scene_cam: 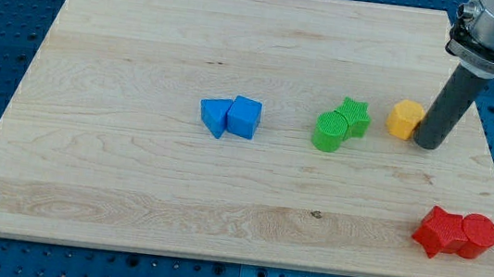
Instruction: Move yellow hexagon top right to green star
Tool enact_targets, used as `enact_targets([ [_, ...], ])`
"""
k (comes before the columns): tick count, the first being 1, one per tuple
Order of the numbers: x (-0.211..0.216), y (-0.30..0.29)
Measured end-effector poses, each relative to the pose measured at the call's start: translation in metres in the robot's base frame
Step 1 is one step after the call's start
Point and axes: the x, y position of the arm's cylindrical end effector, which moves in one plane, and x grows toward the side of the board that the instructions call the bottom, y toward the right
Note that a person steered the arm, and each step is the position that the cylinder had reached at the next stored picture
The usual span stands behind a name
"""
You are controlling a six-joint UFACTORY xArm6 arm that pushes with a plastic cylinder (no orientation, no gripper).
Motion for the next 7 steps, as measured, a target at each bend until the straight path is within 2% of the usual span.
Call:
enact_targets([
  [3,-0.014,-0.036],
  [4,-0.032,-0.036],
  [7,-0.046,-0.034],
])
